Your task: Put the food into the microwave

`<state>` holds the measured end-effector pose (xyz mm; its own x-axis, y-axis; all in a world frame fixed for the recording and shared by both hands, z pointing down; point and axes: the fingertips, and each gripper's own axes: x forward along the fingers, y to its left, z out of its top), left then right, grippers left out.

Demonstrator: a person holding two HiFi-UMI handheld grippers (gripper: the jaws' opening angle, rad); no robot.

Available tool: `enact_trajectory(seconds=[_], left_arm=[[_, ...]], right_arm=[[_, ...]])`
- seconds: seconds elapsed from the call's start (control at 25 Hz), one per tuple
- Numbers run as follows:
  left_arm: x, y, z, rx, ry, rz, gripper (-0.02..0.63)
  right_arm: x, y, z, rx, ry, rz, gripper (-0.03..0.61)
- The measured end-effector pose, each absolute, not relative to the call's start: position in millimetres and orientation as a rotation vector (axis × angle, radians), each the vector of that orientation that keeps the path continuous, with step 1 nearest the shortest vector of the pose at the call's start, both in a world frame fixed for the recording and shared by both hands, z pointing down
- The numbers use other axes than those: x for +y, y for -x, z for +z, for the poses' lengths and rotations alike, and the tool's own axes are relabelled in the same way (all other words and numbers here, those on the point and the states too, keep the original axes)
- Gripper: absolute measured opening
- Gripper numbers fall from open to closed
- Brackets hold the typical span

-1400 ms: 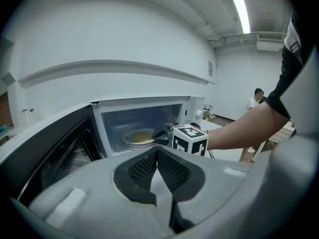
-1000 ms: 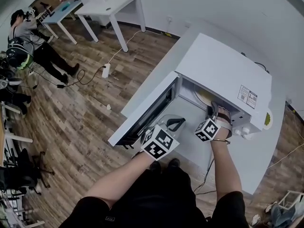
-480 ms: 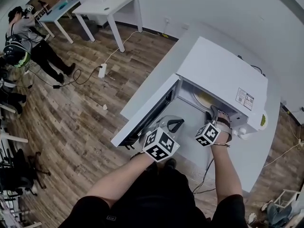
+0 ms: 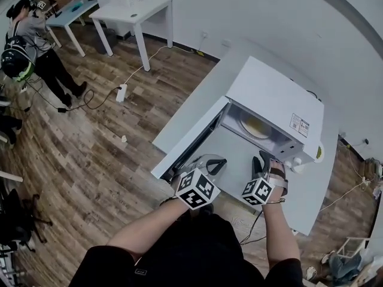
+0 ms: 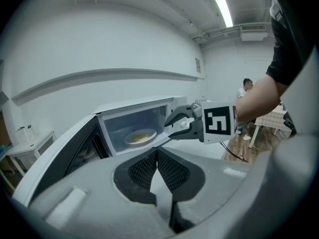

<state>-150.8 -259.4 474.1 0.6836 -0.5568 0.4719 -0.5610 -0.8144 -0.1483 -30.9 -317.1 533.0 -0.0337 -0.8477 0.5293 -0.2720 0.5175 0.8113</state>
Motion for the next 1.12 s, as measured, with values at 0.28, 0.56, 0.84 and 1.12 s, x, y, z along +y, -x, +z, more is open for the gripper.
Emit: enact_trajectory(seconds=[0.28, 0.56, 0.84, 1.12], left_arm=[[-222.0, 164.3, 456.9, -0.898, -2.916, 0.746, 0.008], [-187.1, 168.1, 435.3, -0.880, -2.920, 0.699, 0.008], [-173.4, 152.7, 409.3, -0.950, -2.940, 0.703, 0.009], [-147.3, 103.2, 383.4, -0.996, -3.051, 0.787, 0.008]], right_arm=[[-257.2, 49.0, 470.7, -1.708, -1.087, -0.587, 0.141], [-203.8, 51.8, 426.4, -1.894, -1.216, -0.470, 0.129], [-167.4, -5.5, 376.5, -1.936, -1.377, -0.459, 0.117], [-123.5, -57.1, 352.3, -2.086, -1.388, -0.388, 0.066]])
